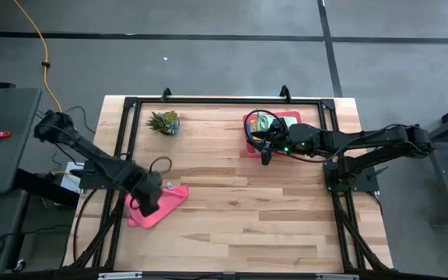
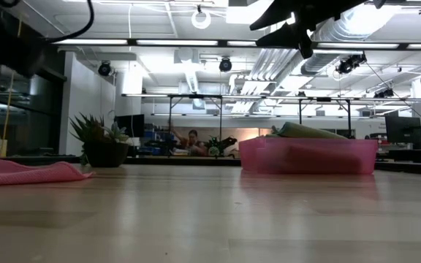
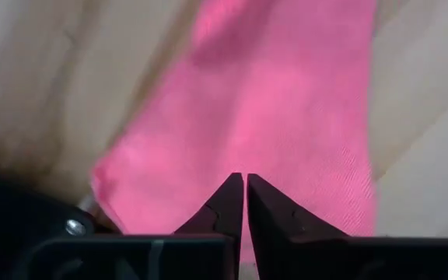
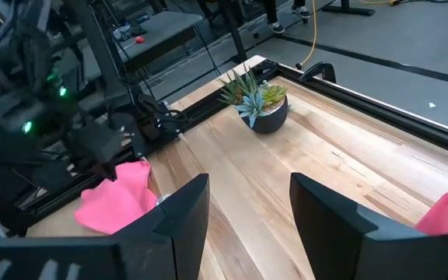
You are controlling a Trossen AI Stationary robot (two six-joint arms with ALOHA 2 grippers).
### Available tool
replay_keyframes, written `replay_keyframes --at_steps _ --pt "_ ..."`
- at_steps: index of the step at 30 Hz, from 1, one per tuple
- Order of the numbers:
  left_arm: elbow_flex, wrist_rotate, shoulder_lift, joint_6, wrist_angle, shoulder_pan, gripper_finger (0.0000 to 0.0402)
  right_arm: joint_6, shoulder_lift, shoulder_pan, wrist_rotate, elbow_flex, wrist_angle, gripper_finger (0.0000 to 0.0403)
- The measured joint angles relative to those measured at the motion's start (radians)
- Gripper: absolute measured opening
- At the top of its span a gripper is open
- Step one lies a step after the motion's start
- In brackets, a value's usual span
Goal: Fold microfiber towels
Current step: Fold the pink microfiber cloth
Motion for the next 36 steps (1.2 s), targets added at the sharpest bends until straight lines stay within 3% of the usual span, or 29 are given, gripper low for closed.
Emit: replay_keyframes --at_steps 6,11,18,26,29,36 --pt "0.0 0.043 0.154 -0.064 0.056 -0.141 0.0001 0.0 0.0 0.0 0.005 0.0 -0.022 0.0172" --pt "0.0 -0.005 0.276 -0.083 0.122 -0.178 0.0 0.0 0.0 0.0 0.007 0.0 -0.035 0.0172" --pt "0.035 -0.054 0.401 0.039 0.267 -0.084 0.0 0.008 0.0 0.0 0.007 0.0 -0.031 0.0172" --pt "0.128 -0.26 0.487 0.334 0.51 0.093 0.0 0.015 0.0 0.0 0.007 0.0 -0.008 0.0172" --pt "0.176 -0.254 0.544 0.401 0.615 0.141 0.0 0.034 0.0 0.0 0.007 0.0 -0.007 0.0172" --pt "0.377 -0.153 0.605 0.586 0.492 0.169 0.0 0.034 0.0 0.0 0.007 0.0 -0.007 0.0172"
